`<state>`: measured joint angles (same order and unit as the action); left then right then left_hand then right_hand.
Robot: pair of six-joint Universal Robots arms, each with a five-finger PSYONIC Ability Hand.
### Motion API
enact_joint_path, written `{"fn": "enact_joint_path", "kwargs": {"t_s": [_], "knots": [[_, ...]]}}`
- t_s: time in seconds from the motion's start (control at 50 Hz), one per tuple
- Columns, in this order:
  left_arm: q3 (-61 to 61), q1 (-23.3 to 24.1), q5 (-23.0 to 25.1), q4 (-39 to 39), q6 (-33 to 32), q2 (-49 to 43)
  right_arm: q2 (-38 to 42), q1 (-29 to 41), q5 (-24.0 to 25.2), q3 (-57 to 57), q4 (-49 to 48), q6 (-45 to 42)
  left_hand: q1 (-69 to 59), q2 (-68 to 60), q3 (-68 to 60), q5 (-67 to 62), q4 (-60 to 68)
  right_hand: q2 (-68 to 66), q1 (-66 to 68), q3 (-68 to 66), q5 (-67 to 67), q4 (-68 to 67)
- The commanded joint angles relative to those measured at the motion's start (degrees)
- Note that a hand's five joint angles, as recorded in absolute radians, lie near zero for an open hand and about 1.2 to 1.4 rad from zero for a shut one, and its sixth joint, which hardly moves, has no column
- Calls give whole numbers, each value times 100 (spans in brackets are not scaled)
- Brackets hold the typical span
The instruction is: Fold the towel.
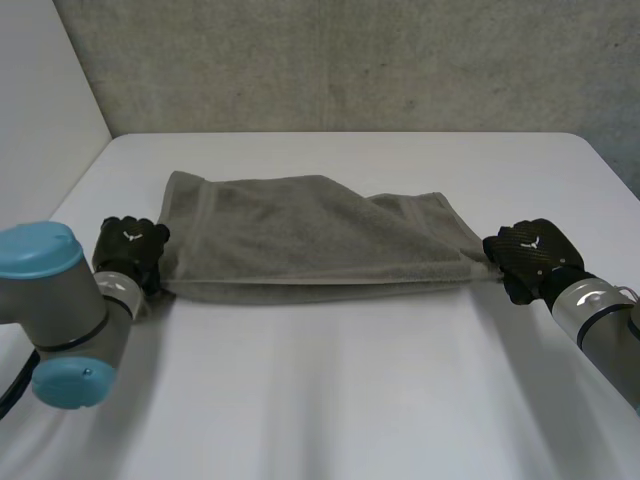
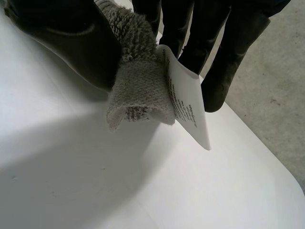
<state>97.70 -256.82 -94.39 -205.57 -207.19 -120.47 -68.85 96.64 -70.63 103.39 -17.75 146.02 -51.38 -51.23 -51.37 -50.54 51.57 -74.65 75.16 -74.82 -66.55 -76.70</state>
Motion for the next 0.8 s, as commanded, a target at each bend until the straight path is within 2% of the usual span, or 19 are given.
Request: {"fn": "enact_joint_path", "kwargs": {"t_s": [0.02,0.14,0.2,0.24,0.3,0.4,0.48,0.52,0.64,0.68,0.76,0.8], "knots": [[328,-17,481,26,-15,453,-41,-5,-3,-3,18,40,-2850,-2865,-2851,-1934,2831,-535,484,-518,-345,-330],[382,-34,747,176,-199,674,-199,4,-3,-100,316,66,-2862,-2877,-2863,-1946,2843,-535,484,-518,-345,-330],[373,-43,764,343,-384,893,-612,4,6,-267,694,75,-2862,-2877,-2863,-1946,2843,-535,484,-518,-345,-330],[320,-87,764,456,-568,1400,-1085,-5,6,-520,1088,93,-2862,-2877,-2863,-1946,2843,-535,484,-518,-345,-330],[302,-113,773,483,-639,1711,-1298,-5,15,-671,1292,128,-2862,-2877,-2863,-1946,2843,-535,484,-518,-345,-330],[154,-245,808,509,-700,2912,-1965,-40,102,-1556,2414,286,-2862,-2877,-2863,-1946,2843,-535,484,-518,-345,-330],[4,-245,949,597,-692,3354,-2107,-93,173,-2121,2936,269,-2862,-2877,-2863,-1946,2843,-535,484,-518,-345,-330],[-215,-245,1194,912,-674,3530,-2150,-137,155,-2716,3390,216,-2862,-2877,-2863,-1946,2843,-535,484,-518,-345,-330],[-603,-210,1309,1459,-648,3337,-1843,-234,199,-3439,4113,-4,-2862,-2877,-2863,-1946,2843,-535,484,-518,-345,-330],[-865,-175,1292,1730,-656,2681,-1178,-190,94,-3754,4428,-380,-2862,-2877,-2863,-1946,2843,-535,484,-518,-345,-330],[-1262,-78,1256,2030,-683,1948,-639,30,-47,-3993,4614,-786,-2862,-2877,-2863,-1946,2843,-535,484,-518,-345,-330],[-1821,0,1239,2424,-700,1161,-88,345,-397,-4142,4667,-1101,-2862,-2877,-2863,-1946,2843,-535,484,-518,-345,-330]]}}
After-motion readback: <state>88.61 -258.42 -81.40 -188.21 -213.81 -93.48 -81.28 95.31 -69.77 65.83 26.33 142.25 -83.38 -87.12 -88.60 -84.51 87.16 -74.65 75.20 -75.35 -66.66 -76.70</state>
